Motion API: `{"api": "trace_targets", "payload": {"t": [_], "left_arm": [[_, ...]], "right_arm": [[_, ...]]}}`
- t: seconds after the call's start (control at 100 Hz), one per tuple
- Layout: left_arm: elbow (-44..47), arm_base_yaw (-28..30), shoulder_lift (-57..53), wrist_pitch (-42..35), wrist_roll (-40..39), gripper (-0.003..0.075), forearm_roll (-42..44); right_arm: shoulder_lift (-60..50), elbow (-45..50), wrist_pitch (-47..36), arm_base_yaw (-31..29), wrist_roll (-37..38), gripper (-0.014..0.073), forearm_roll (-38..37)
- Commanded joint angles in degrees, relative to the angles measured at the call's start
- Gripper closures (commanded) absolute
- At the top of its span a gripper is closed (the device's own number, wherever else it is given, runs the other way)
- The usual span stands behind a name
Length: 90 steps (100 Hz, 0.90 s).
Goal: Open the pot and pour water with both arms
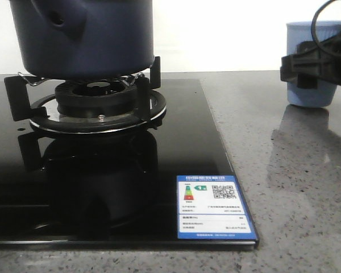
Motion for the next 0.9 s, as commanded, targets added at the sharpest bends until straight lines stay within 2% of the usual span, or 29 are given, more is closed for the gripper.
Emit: {"api": "trace_targets", "payload": {"t": [0.0,0.27,0.46,0.89], "left_arm": [[-2.2,0.13,-1.6,-6.47,0.13,0.0361,-0.26],[-2.2,0.13,-1.6,-6.47,0.13,0.0361,-0.15],[-2.2,0.13,-1.6,-6.47,0.13,0.0361,-0.15],[-2.2,0.13,-1.6,-6.47,0.13,0.0361,-0.15]], "right_arm": [[-5.19,-1.81,-4.16,0.21,0.05,0.0251,-3.54],[-12.74,-11.17,16.63,0.97,0.05,0.0251,-6.65],[-13.72,-21.48,30.54,5.34,0.05,0.0251,-10.36],[-7.88,-39.35,44.93,15.12,-0.87,0.0251,-18.01]]}}
